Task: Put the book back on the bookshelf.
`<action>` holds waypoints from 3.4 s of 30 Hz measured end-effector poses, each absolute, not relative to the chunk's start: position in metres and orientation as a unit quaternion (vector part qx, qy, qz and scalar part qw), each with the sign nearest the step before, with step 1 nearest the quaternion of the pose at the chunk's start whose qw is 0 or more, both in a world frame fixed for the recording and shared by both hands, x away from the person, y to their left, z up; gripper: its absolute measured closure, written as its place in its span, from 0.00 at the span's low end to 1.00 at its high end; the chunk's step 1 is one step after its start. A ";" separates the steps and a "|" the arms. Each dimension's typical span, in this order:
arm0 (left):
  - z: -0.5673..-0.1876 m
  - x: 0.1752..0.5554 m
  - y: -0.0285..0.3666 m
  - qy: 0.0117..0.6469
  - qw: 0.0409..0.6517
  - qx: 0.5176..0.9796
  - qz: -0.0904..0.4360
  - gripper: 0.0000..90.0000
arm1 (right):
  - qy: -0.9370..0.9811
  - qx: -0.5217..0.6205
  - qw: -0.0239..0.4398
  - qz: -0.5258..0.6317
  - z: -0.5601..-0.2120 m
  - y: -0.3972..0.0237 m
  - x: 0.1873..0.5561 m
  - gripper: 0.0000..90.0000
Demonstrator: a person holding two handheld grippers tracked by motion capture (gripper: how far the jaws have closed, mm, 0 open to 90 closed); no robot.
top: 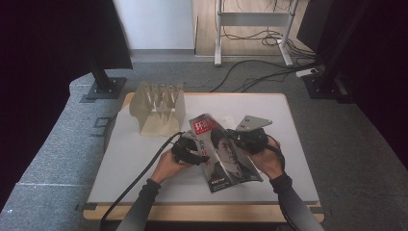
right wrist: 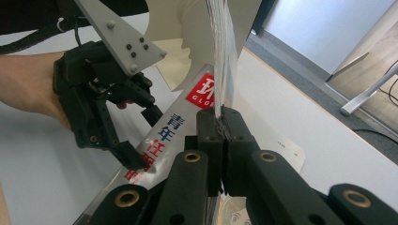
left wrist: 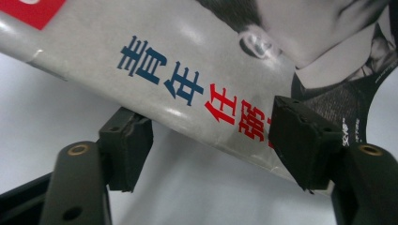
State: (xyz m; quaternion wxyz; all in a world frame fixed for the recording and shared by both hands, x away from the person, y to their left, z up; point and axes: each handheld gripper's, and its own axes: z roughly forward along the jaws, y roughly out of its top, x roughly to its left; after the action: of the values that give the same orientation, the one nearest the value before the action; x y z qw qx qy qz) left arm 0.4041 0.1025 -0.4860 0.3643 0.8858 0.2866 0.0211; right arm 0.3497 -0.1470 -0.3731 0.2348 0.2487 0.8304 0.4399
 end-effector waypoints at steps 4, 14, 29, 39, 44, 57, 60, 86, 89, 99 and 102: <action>-0.478 0.406 0.104 0.296 0.377 0.877 0.027 0.47 | 0.829 0.247 0.238 0.441 -0.370 -0.149 0.349 0.97; -0.451 0.411 0.105 0.304 0.357 0.883 -0.023 0.78 | 0.831 0.248 0.245 0.434 -0.370 -0.151 0.355 0.97; -0.380 0.407 0.102 0.281 0.329 0.895 0.107 0.93 | 0.808 0.257 0.276 0.453 -0.352 -0.164 0.364 0.97; -0.386 0.391 0.105 0.257 0.329 0.901 0.117 0.94 | 0.801 0.298 0.258 0.451 -0.371 -0.185 0.368 0.97; -0.385 0.381 0.106 0.250 0.332 0.902 0.116 0.95 | 0.798 0.312 0.245 0.453 -0.372 -0.198 0.363 0.97; -0.377 0.354 0.104 0.205 0.360 0.901 0.127 0.81 | 0.798 0.308 0.232 0.463 -0.378 -0.226 0.332 0.97; -0.371 0.358 0.099 0.206 0.365 0.899 0.130 0.82 | 0.799 0.304 0.235 0.463 -0.379 -0.227 0.328 0.97; -0.352 0.374 0.093 0.220 0.391 0.885 0.128 0.96 | 0.800 0.298 0.230 0.467 -0.381 -0.230 0.331 0.94; -0.353 0.375 0.094 0.217 0.396 0.883 0.126 0.96 | 0.802 0.305 0.233 0.457 -0.383 -0.232 0.332 0.87; -0.348 0.376 0.106 0.228 0.400 0.879 0.123 0.97 | 0.795 0.339 0.222 0.451 -0.411 -0.244 0.337 0.61; -0.346 0.376 0.112 0.236 0.399 0.877 0.124 0.97 | 0.795 0.343 0.222 0.448 -0.420 -0.246 0.338 0.54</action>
State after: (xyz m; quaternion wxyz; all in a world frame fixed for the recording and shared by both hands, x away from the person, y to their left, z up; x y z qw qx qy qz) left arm 0.3757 0.1123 -0.3462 0.3989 0.8774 0.2360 0.1240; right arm 0.3376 -0.2457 -0.4202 0.2218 0.3429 0.7951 0.4484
